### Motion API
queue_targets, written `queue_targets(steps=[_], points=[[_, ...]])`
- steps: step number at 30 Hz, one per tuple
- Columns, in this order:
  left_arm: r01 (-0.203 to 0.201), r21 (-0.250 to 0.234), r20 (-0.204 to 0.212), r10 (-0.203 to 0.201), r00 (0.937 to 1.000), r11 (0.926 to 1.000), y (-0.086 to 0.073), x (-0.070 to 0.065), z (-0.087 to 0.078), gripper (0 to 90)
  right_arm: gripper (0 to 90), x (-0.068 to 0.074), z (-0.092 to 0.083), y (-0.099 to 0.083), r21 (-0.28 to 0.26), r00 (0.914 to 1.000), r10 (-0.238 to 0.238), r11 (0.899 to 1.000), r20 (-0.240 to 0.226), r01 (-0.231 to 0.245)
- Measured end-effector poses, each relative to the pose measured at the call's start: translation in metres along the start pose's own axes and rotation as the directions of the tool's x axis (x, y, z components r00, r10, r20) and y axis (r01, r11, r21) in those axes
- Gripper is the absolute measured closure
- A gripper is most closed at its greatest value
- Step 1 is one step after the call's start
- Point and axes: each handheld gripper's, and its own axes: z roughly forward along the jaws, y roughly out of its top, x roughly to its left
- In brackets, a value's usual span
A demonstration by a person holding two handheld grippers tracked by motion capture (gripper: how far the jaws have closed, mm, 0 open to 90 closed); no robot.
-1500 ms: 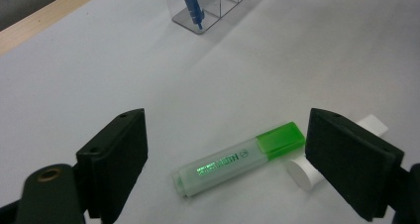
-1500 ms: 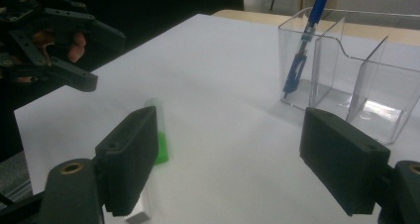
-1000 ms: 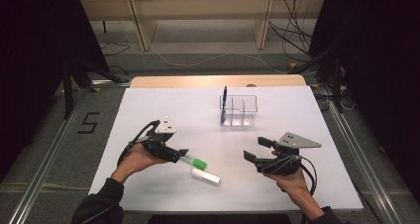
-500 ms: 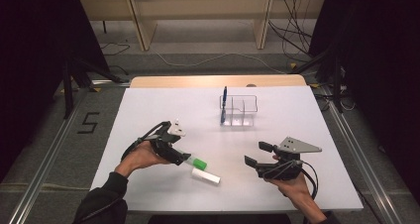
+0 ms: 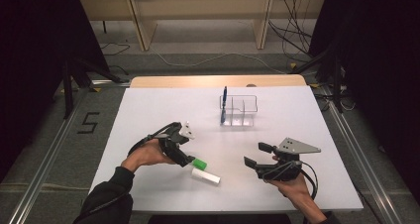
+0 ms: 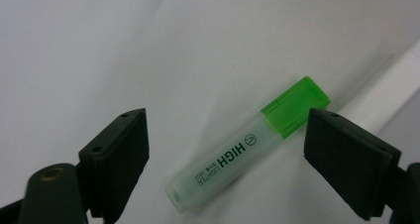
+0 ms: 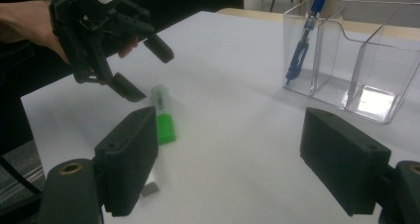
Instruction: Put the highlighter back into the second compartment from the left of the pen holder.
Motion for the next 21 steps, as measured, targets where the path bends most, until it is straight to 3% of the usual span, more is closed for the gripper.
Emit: queue_targets(steps=[7, 21], points=[[-0.083, 0.047, 0.024, 0.082, 0.9964, 0.9954, 0.009, -0.006, 0.007, 19.4, 23.7, 0.001, 0.0, -0.001, 0.012, 1.0, 0.002, 1.0, 0.001, -0.002], [-0.128, 0.1, 0.069, 0.121, 0.9902, 0.9867, 0.004, -0.002, 0.015, 25.1, 23.9, 0.001, 0.002, -0.001, 0.018, 1.0, -0.008, 1.0, -0.004, 0.009]])
